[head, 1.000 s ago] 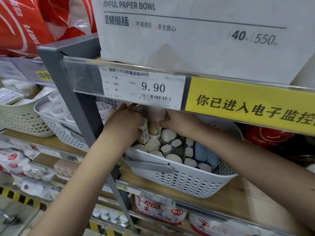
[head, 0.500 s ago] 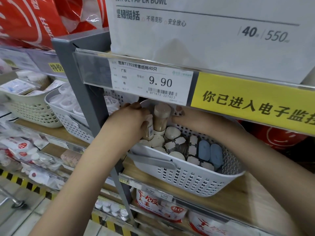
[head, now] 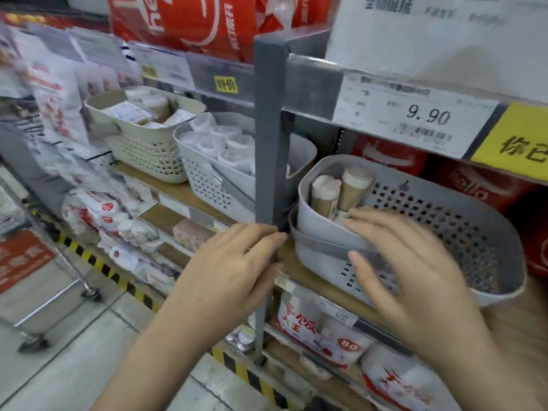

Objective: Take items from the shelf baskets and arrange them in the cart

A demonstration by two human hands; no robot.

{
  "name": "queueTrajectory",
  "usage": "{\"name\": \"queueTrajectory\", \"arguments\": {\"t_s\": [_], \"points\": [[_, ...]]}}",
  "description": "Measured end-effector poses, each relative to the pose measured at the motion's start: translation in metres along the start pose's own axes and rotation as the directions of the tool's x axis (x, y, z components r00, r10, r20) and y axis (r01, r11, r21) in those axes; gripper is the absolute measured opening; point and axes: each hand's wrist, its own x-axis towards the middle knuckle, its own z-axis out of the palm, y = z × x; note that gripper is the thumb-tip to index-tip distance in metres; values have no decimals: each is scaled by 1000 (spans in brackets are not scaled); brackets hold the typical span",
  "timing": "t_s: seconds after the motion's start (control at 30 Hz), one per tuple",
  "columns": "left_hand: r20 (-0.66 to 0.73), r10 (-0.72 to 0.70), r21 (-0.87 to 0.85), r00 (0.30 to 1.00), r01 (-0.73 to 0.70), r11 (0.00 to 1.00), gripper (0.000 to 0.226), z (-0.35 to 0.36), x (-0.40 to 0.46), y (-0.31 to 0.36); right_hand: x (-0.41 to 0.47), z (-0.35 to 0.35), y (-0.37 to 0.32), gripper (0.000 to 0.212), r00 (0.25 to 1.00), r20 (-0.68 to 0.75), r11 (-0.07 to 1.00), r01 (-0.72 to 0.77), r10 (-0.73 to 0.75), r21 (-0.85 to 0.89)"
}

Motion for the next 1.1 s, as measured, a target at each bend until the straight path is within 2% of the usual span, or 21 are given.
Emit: {"name": "queueTrajectory", "arguments": {"t_s": [0.1, 0.2, 0.3, 0.43, 0.57, 0.7, 0.8, 1.03, 1.1], "points": [[74, -178, 8, 981, 178, 984, 34, -1, -59, -33, 2, 39, -47, 33, 995, 66, 993, 61, -68, 106], [161, -430, -3, 888, 436, 900, 39, -4, -131, -66, 10, 92, -97, 29, 965, 220, 970, 97, -146, 222], [169, -677, -21, 716, 690, 724, 43, -9, -214, -96, 17, 150, -150, 28, 889, 405, 943, 77, -211, 323], [170, -899, -41, 403, 915, 402, 45, -22, -328, -120, 18, 224, -229, 33, 770, 527, 882, 96, -360, 462], [110, -983, -44, 147, 989, 143, 43, -42, -424, -132, 21, 280, -309, 34, 630, 620, 843, 105, -467, 528], [60, -998, -88, -29, 996, -34, 41, -62, -478, -153, 30, 317, -368, 36, 534, 677, 831, 93, -506, 548], [22, -997, -125, -69, 990, -71, 41, -72, -495, -184, 47, 346, -396, 35, 490, 708, 831, 66, -509, 552], [-85, -996, -157, 20, 987, 33, 41, -108, -497, -308, 118, 433, -462, 33, 483, 724, 833, 24, -493, 552], [-105, -994, -174, 33, 983, 51, 41, -124, -500, -347, 142, 456, -490, 33, 502, 707, 829, 35, -497, 558]]}}
